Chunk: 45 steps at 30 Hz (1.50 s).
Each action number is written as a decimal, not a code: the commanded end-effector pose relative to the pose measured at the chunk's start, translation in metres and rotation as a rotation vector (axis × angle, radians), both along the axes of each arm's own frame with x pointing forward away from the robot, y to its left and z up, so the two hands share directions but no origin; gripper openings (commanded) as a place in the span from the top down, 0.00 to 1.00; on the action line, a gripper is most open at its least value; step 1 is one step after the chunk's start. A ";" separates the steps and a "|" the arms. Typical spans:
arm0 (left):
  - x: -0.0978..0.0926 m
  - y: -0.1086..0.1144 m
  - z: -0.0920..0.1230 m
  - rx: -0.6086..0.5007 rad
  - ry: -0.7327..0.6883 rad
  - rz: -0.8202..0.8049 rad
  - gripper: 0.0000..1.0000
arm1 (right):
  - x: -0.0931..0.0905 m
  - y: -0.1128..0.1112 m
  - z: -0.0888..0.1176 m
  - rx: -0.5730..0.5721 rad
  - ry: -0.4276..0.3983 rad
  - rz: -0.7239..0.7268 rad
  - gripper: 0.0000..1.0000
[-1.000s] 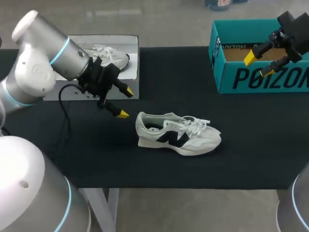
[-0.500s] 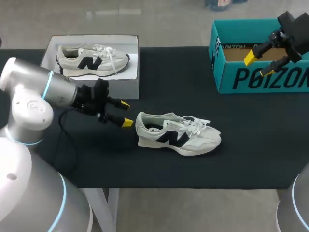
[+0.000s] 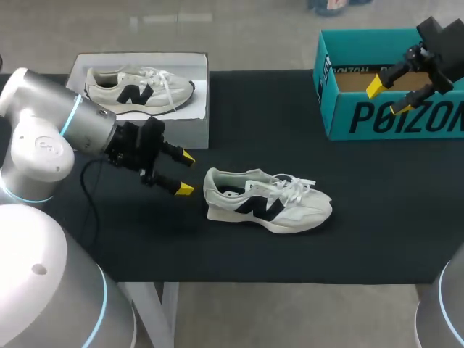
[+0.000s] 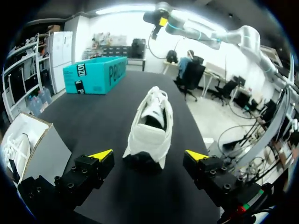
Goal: Take the shoe out of the shoebox, open the shoe tongue, remove and reinsert the insole, then place the shoe into the shoebox
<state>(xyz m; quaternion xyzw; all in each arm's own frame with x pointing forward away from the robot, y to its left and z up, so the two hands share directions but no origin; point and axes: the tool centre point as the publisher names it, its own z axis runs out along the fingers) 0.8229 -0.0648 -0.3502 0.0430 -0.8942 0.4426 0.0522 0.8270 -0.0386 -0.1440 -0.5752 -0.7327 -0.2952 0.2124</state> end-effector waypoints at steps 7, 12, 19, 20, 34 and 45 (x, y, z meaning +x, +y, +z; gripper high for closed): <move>0.010 -0.003 0.002 0.028 0.025 -0.030 0.00 | 0.001 0.000 -0.001 -0.002 0.001 0.000 0.00; 0.010 -0.003 0.002 0.028 0.025 -0.030 0.00 | 0.001 0.000 -0.001 -0.002 0.001 0.000 0.00; 0.010 -0.005 -0.001 0.023 0.018 -0.073 0.00 | 0.001 0.000 -0.001 -0.002 0.001 0.000 0.00; 0.010 -0.006 -0.004 0.032 0.005 -0.077 0.00 | 0.001 0.000 -0.001 -0.002 0.001 0.000 0.00; 0.011 -0.007 -0.036 0.049 -0.141 -0.092 0.00 | 0.001 0.000 -0.001 -0.002 0.001 0.000 0.00; 0.013 -0.018 -0.053 -0.011 -0.146 -0.120 0.00 | 0.001 0.000 -0.001 -0.002 0.001 0.000 0.00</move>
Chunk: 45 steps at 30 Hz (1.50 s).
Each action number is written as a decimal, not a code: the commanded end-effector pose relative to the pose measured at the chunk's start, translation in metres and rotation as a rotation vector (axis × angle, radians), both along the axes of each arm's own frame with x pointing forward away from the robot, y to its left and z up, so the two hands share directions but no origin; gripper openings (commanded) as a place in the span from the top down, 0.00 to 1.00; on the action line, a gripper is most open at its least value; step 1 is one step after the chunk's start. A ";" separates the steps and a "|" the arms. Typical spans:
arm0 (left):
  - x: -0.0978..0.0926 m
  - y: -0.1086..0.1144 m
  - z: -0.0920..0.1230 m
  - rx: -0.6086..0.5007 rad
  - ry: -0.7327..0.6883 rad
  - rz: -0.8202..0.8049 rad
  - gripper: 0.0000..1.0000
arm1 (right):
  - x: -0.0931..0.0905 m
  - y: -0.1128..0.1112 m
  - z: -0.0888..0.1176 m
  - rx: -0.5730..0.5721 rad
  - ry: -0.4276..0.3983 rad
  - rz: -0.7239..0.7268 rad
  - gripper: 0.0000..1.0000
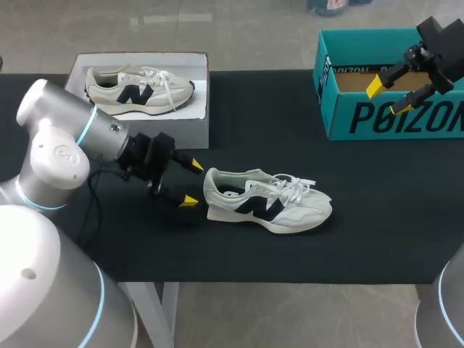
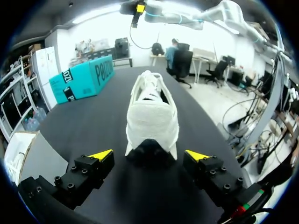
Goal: Take the shoe out of the shoebox, open the shoe tongue, remove and reinsert the insole, then place the shoe into the shoebox
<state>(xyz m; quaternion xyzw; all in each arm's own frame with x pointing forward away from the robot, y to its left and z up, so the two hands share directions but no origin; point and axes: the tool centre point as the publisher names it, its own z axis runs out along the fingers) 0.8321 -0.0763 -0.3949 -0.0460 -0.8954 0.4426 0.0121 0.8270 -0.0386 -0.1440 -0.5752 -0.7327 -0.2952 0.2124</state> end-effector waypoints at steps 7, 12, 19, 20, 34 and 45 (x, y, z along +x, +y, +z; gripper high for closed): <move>0.005 -0.019 -0.023 -0.052 0.032 -0.003 0.00 | 0.001 0.000 -0.001 -0.002 0.001 0.000 0.00; 0.002 -0.032 -0.027 -0.084 0.039 -0.042 0.00 | 0.001 0.000 -0.001 -0.002 0.001 0.000 0.00; 0.000 -0.047 -0.031 -0.085 0.043 -0.070 0.00 | 0.001 0.000 -0.001 -0.002 0.001 0.000 0.00; -0.001 -0.048 -0.032 -0.085 0.044 -0.072 0.00 | 0.001 0.000 -0.001 -0.002 0.001 0.000 0.00; -0.010 -0.058 -0.040 -0.072 0.072 -0.049 0.51 | 0.001 0.000 -0.001 -0.002 0.001 0.000 0.00; -0.012 -0.062 -0.036 -0.089 0.062 0.036 1.00 | 0.001 0.000 -0.001 -0.002 0.001 0.000 0.00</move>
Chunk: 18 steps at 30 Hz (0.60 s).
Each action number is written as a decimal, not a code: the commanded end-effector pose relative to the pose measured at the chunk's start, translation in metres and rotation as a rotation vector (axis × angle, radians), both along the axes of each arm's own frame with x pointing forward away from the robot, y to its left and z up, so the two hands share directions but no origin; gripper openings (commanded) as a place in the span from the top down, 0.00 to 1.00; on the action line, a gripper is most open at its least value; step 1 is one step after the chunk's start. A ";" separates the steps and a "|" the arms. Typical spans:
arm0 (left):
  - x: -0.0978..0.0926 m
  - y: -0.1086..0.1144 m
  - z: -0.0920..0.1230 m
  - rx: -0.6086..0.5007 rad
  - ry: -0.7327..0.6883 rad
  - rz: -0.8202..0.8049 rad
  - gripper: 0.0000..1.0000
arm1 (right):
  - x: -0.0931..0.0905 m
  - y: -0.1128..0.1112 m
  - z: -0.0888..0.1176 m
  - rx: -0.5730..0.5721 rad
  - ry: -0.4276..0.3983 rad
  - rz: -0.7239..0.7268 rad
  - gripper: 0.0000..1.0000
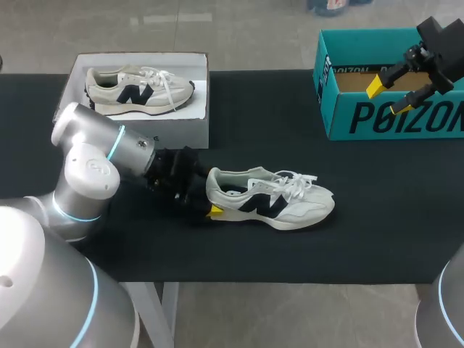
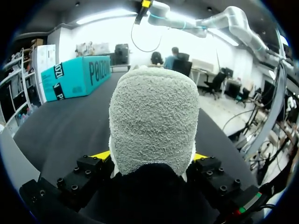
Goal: Take the shoe out of the shoebox, open the shoe tongue, remove and reinsert the insole, then place the shoe into the shoebox
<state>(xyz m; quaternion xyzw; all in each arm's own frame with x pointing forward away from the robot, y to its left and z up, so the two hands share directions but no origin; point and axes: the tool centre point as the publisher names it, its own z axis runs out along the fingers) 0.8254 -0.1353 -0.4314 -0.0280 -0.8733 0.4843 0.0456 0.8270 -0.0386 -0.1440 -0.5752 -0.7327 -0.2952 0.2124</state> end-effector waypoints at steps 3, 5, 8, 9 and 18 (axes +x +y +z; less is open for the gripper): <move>-0.004 -0.005 0.002 0.010 -0.023 0.056 1.00 | 0.001 0.000 -0.001 -0.002 0.001 0.000 0.00; -0.003 -0.006 0.002 0.009 -0.017 0.056 1.00 | 0.001 0.000 -0.001 -0.002 0.001 0.000 0.00; -0.003 -0.007 0.002 0.017 -0.003 0.057 1.00 | 0.001 0.000 -0.001 -0.002 0.001 0.000 0.00; -0.003 -0.007 0.002 0.017 -0.003 0.057 1.00 | 0.001 0.000 -0.001 -0.002 0.001 0.000 0.00; -0.003 -0.007 0.002 0.017 -0.003 0.057 1.00 | 0.001 0.000 -0.001 -0.002 0.001 0.000 0.00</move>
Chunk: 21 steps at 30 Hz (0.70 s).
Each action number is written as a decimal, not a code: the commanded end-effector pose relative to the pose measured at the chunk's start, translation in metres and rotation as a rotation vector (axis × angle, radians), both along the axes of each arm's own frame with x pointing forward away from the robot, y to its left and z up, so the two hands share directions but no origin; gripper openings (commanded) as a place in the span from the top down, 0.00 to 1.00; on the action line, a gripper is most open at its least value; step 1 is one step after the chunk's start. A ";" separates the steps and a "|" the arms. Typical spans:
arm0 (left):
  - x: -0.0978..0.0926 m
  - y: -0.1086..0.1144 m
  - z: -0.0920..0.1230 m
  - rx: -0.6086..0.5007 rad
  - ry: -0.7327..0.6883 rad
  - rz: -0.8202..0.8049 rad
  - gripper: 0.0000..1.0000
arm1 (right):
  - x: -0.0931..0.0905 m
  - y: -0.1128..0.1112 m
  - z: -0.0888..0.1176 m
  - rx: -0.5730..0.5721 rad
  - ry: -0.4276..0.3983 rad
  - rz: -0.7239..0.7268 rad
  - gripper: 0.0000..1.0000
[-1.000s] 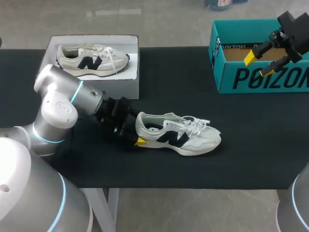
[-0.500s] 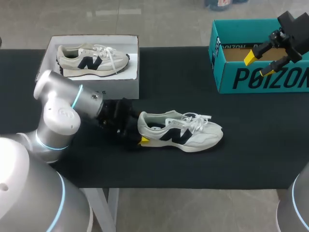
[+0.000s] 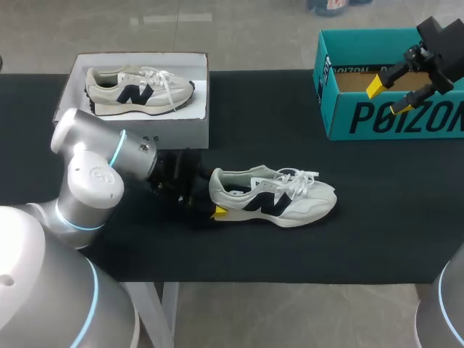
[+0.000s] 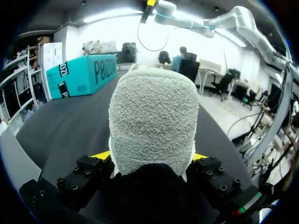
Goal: Take the shoe out of the shoebox, open the shoe tongue, remove and reinsert the insole, then place the shoe into the shoebox
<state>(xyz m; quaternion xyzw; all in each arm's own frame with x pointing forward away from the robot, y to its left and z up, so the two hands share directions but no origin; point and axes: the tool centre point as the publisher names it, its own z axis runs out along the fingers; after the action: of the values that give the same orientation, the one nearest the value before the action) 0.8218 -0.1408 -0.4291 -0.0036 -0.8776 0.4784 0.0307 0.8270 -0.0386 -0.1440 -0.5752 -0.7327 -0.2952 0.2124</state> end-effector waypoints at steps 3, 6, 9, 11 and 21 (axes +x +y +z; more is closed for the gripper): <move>0.000 -0.002 -0.001 0.001 0.000 0.001 1.00 | 0.001 0.000 -0.001 -0.002 0.001 0.000 0.00; 0.000 -0.002 -0.001 0.001 0.000 0.001 1.00 | -0.006 0.010 -0.004 0.007 0.005 -0.006 0.00; 0.000 -0.002 -0.001 0.001 0.000 0.001 1.00 | -0.020 0.039 -0.017 -0.108 0.088 -0.019 0.00; 0.000 -0.002 -0.001 0.001 0.000 0.001 1.00 | -0.028 0.058 -0.023 -0.202 0.114 -0.058 0.00; 0.000 -0.002 -0.001 0.001 0.000 0.001 1.00 | -0.061 0.146 -0.050 -0.251 0.118 -0.197 0.00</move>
<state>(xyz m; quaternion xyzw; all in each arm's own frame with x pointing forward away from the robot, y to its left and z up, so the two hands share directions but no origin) 0.8218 -0.1411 -0.4291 -0.0036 -0.8776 0.4784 0.0309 0.7752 0.0763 -0.1783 -0.6671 -0.6929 -0.1968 0.1901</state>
